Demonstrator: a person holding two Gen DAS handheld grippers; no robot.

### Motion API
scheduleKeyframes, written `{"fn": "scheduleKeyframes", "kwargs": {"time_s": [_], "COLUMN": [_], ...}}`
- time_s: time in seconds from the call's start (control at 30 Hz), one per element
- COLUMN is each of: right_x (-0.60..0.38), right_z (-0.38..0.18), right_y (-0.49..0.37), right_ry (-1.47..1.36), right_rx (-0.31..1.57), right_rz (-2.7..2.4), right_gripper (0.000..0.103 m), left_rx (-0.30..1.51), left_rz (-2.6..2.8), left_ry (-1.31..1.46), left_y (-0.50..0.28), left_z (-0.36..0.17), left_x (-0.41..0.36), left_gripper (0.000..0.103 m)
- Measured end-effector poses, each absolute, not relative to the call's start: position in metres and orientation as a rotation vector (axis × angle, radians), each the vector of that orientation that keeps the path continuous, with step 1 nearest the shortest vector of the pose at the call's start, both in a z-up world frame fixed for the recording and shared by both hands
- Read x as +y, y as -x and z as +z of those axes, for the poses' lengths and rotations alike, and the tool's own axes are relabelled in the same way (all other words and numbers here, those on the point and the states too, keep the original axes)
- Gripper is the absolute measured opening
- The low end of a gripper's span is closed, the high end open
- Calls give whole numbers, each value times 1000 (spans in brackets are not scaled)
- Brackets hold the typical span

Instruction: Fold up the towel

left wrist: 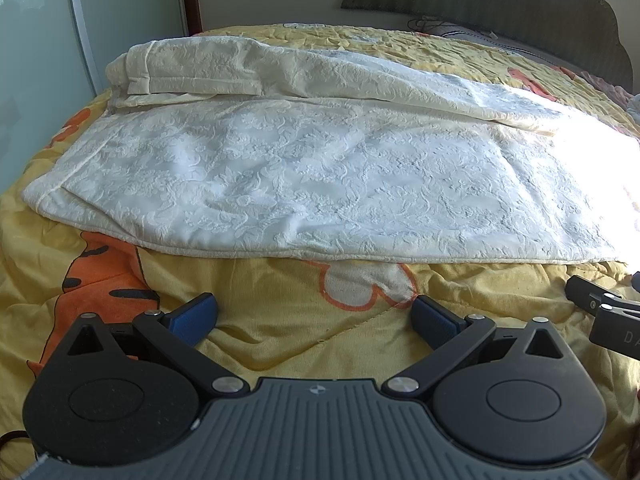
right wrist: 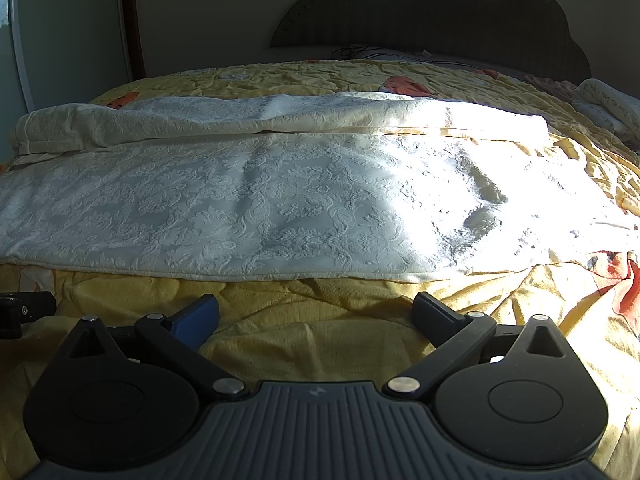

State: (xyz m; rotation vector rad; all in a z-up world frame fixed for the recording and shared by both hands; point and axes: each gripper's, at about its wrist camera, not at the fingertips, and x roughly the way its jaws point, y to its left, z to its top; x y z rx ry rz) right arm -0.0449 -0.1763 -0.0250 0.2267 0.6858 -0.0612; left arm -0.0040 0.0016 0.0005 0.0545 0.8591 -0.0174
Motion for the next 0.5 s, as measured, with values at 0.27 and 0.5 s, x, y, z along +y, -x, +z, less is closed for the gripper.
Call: {"fn": "scheduleKeyframes", "kwargs": {"time_s": [0.27,0.5], "right_x": [-176,-176], "right_z": [-25,-25], "right_y": [44,44], "right_ry": [-226,-226], "right_rx": [686,685], "right_rz": [-62,-62], "right_gripper": [103,103], "left_rx": [859,857], "left_rz": [-17,-16], "left_ry": [-54,-54], "left_y": [4,5], "left_z": [0,0], "left_x": [1,1], "left_gripper": [103,103]}}
